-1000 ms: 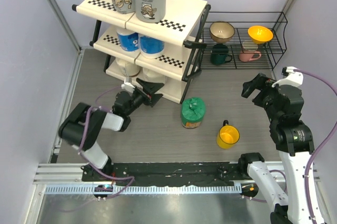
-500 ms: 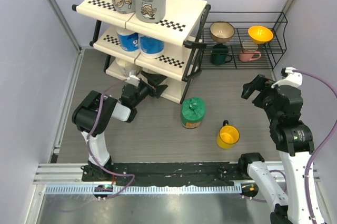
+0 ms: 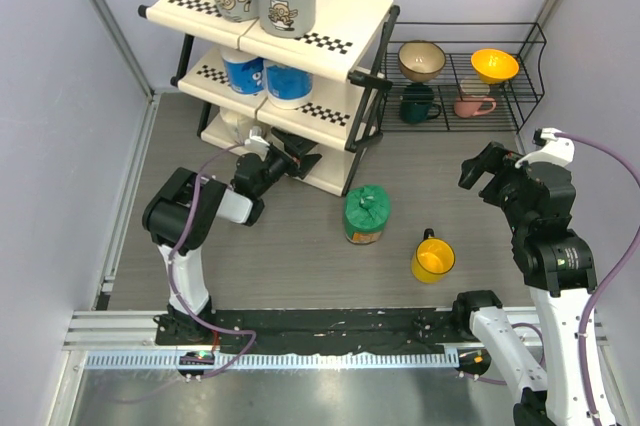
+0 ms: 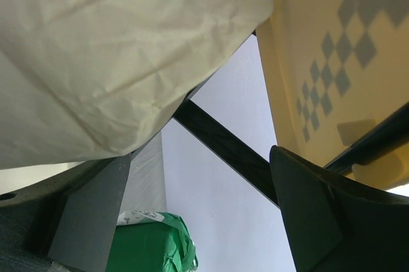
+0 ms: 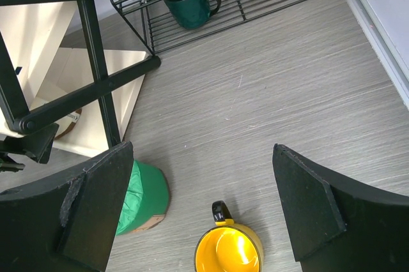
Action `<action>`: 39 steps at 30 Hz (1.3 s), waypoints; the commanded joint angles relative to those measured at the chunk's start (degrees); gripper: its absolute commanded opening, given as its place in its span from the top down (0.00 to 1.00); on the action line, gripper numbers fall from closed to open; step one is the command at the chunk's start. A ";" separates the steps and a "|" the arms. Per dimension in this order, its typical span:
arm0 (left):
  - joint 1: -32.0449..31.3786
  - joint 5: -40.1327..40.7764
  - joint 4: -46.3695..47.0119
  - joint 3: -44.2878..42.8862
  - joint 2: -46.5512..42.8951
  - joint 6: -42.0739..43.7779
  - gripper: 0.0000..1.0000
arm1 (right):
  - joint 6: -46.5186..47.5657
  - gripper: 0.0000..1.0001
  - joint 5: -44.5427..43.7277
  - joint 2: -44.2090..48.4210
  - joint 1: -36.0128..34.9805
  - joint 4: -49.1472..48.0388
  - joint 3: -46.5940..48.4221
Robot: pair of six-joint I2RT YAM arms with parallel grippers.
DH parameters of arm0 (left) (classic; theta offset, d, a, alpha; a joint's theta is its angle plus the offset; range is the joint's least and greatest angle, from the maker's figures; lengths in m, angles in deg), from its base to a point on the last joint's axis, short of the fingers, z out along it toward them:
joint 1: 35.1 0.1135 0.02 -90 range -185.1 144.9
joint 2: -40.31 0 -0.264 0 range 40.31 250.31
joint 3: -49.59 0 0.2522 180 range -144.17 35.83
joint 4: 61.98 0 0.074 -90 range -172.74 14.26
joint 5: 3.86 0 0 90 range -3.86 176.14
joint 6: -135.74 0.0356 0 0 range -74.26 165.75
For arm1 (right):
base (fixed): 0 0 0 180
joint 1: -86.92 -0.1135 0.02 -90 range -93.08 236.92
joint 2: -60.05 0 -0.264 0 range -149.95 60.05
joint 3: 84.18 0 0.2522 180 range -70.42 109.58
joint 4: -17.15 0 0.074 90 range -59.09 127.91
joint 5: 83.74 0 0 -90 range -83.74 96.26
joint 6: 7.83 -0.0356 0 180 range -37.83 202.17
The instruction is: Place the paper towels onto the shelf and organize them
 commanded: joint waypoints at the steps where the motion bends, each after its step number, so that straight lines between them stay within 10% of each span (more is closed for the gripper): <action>1: 0.06 1.98 7.04 0.44 -0.06 -0.33 0.05 | 1.16 0.05 -0.70 0.07 -0.08 -1.38 -0.16; 39: 5.34 5.24 9.77 -4.48 7.67 -4.81 0.05 | 1.42 0.05 -0.44 -0.89 0.01 -1.47 -0.07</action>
